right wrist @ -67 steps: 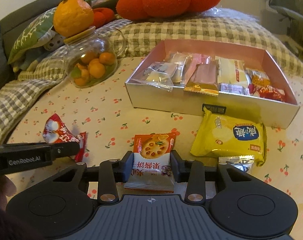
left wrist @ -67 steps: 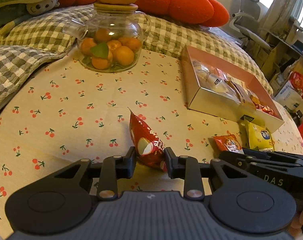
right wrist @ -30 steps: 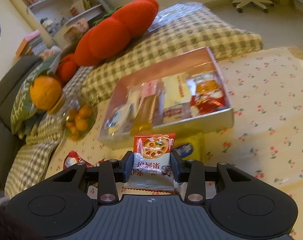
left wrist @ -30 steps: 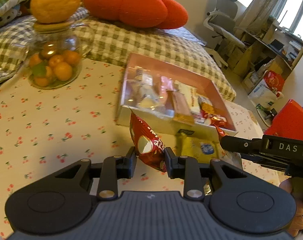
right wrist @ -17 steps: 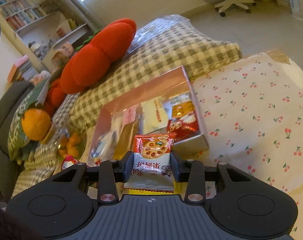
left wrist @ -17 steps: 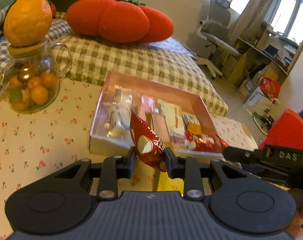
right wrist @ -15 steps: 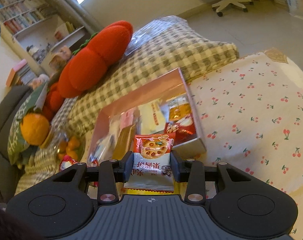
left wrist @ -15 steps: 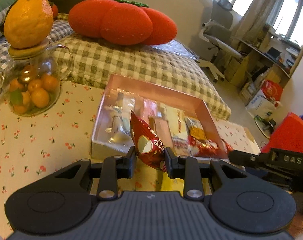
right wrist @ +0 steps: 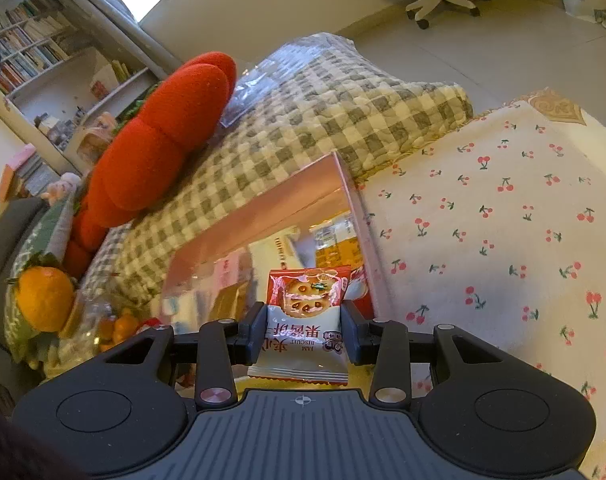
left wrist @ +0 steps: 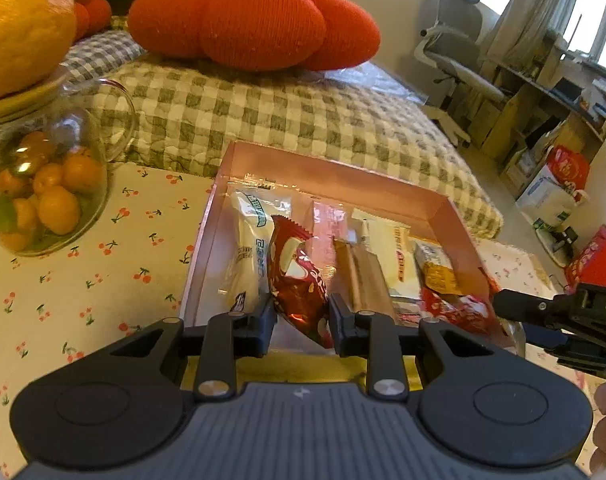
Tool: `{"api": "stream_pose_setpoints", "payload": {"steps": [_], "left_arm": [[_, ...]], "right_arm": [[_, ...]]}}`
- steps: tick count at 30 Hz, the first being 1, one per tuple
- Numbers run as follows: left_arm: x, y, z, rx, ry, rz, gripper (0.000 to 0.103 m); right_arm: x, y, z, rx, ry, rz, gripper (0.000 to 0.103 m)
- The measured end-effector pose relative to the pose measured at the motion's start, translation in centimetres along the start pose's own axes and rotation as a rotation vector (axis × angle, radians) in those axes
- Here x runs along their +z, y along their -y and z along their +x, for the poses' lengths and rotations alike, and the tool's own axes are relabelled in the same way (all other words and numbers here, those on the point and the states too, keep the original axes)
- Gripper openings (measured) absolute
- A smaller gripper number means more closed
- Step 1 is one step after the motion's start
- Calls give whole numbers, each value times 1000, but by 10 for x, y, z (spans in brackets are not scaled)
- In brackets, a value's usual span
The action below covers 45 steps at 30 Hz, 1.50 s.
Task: Organize snacks
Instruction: 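Carry both held packets over the silver box, then lower both packets into the box and open both tools, then withdraw both tools from the box toward the remaining snacks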
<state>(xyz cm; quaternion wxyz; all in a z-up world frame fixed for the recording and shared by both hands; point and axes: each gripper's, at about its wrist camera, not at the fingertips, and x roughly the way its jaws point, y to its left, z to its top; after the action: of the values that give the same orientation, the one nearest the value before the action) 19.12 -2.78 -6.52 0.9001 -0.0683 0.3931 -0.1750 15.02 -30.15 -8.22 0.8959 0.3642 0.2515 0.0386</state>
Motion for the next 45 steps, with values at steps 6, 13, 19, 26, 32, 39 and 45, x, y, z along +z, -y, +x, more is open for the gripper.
{"api": "stream_pose_setpoints", "payload": {"steps": [6, 13, 19, 26, 32, 39, 45], "left_arm": [[4, 3, 14, 2, -9, 26, 26], [5, 7, 22, 12, -8, 53, 28], [4, 8, 22, 8, -9, 63, 45], [2, 11, 13, -1, -6, 61, 65], [-2, 16, -3, -15, -11, 70, 77], [-12, 23, -24, -17, -9, 86, 89], [-25, 28, -41, -7, -23, 99, 93]], "right_arm": [[8, 0, 14, 5, 6, -3, 38], [13, -2, 28, 19, 12, -3, 41], [15, 3, 30, 21, 17, 30, 58], [14, -3, 20, 9, 17, 12, 67], [11, -7, 4, -1, 8, 3, 75], [3, -14, -19, -30, 1, -40, 82], [-11, -17, -34, -68, -27, -74, 90]]}}
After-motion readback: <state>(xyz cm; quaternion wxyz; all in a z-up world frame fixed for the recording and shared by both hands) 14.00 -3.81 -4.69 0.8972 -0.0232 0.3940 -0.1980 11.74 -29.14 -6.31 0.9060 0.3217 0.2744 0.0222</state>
